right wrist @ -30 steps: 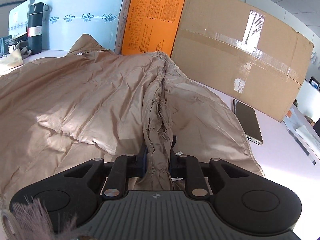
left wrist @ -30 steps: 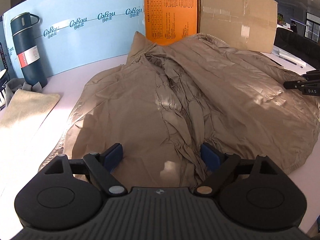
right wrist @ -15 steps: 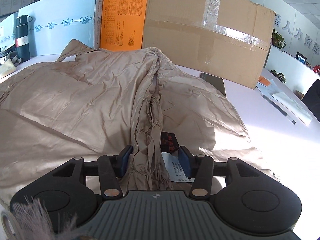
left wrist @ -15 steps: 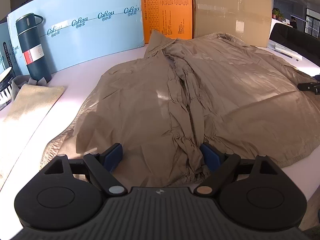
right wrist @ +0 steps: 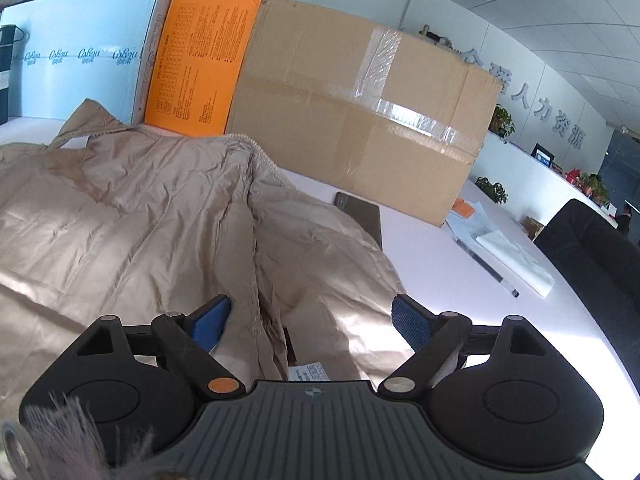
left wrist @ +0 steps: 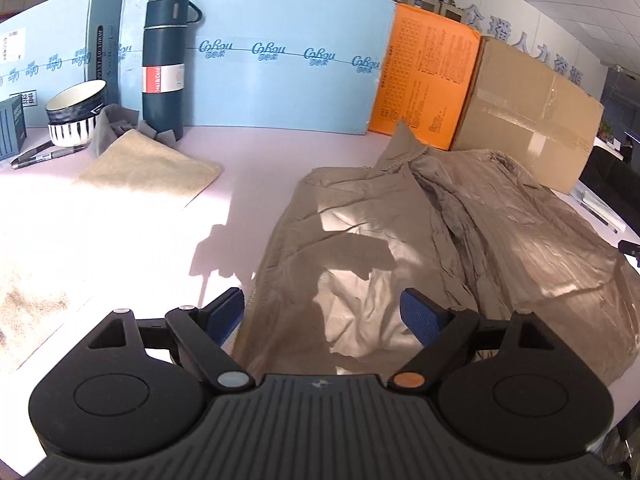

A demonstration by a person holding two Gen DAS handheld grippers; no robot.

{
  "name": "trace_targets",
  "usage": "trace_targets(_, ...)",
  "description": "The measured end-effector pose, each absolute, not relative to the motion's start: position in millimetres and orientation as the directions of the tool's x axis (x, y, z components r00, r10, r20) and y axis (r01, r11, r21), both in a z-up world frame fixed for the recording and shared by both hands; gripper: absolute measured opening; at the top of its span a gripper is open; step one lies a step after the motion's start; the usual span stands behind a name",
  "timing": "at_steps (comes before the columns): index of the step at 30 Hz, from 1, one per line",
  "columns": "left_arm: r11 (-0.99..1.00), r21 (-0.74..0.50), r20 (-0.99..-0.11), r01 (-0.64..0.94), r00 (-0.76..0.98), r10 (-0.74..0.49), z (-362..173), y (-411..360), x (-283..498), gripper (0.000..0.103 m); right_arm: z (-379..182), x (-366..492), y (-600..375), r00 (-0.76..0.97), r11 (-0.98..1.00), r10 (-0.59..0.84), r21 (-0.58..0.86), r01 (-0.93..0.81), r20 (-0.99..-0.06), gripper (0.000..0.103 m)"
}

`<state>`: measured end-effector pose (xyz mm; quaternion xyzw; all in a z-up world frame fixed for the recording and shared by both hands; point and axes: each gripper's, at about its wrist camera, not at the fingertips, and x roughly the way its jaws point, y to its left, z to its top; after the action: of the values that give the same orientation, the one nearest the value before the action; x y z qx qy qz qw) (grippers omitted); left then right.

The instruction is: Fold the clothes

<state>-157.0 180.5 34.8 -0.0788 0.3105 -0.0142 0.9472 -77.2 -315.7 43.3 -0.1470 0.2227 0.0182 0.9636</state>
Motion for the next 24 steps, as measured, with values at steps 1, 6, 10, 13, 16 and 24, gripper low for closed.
trace_targets(1,0.989,-0.140,-0.595,-0.039,0.802,-0.053,33.2,180.7,-152.2,0.084,51.5,-81.1,-309.8,0.914,0.960,-0.006,-0.259,-0.109,-0.405,0.086)
trace_targets(6,0.994,0.023,-0.608,-0.107,0.788,0.099,17.4,162.6,-143.2,0.084,65.1,-86.1,-259.1,0.875,0.921,0.242,-0.185,-0.344,-0.420,0.086)
trace_targets(10,0.996,0.020,-0.632,-0.085,0.771,0.078,7.7,151.3,-137.9,0.084,57.9,-78.5,-201.5,0.797,0.841,0.381,-0.182,-0.509,-0.468,0.086)
trace_targets(13,0.994,0.042,-0.624,-0.096,0.775,0.101,4.5,144.7,-137.0,0.089,49.7,-68.9,-165.0,0.748,0.793,0.444,-0.173,-0.585,-0.494,0.086)
trace_targets(16,0.994,0.040,-0.622,-0.102,0.776,0.105,2.7,144.4,-136.3,0.091,42.3,-59.9,-129.5,0.698,0.748,0.496,-0.154,-0.645,-0.517,0.086)
trace_targets(24,0.993,0.005,-0.625,-0.116,0.775,0.094,-0.7,148.2,-133.8,0.103,17.4,-20.7,-94.0,0.680,0.740,0.447,-0.187,-0.646,-0.581,0.087)
